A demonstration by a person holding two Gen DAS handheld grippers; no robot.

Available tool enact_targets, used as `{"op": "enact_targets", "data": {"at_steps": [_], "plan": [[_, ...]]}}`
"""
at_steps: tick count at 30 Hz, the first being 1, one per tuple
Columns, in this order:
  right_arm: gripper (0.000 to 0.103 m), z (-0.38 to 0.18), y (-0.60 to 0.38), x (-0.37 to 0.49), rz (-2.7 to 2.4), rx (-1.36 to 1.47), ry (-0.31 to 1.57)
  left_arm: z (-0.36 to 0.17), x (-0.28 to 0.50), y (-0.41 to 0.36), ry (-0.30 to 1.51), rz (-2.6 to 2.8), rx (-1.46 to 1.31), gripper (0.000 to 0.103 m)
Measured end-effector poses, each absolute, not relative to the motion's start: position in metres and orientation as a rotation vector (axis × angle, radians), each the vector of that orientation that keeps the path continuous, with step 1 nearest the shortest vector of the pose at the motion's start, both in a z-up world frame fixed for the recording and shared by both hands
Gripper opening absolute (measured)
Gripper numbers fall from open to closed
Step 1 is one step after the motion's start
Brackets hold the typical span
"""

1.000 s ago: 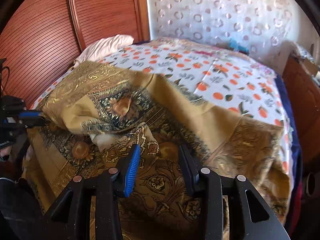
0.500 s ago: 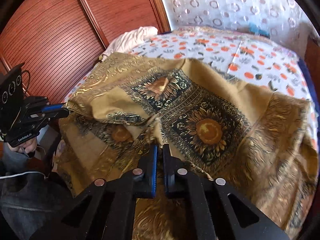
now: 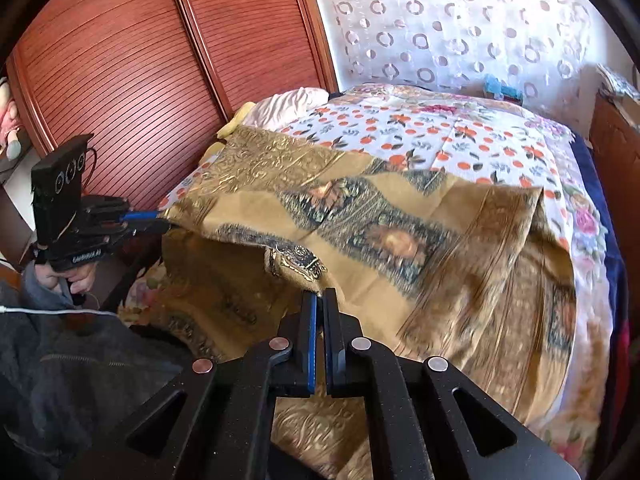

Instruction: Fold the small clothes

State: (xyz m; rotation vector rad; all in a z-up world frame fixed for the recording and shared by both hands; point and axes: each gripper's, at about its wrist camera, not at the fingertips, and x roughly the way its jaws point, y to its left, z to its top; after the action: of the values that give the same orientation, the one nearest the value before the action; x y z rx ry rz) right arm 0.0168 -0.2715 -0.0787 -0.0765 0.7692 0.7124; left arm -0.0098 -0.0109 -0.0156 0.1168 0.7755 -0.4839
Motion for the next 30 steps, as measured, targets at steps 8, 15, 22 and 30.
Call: {"op": "enact_targets", "data": {"at_steps": [8, 15, 22, 30], "plan": [[0.003, -0.084, -0.269, 0.013, 0.68, -0.069, 0.788, -0.006, -0.007, -0.005, 0.766, -0.463, 0.105, 0.054], [0.003, -0.08, -0.27, 0.0, 0.659, -0.11, 0.8, 0.003, 0.0, 0.022, 0.735, -0.362, 0.083, 0.067], [0.042, -0.067, -0.284, -0.002, 0.61, -0.109, 0.785, -0.01, 0.033, 0.06, 0.74, -0.246, 0.076, 0.067], [0.057, -0.051, -0.303, 0.059, 0.428, -0.133, 0.687, -0.018, 0.099, 0.096, 0.727, -0.194, 0.059, 0.067]]}}
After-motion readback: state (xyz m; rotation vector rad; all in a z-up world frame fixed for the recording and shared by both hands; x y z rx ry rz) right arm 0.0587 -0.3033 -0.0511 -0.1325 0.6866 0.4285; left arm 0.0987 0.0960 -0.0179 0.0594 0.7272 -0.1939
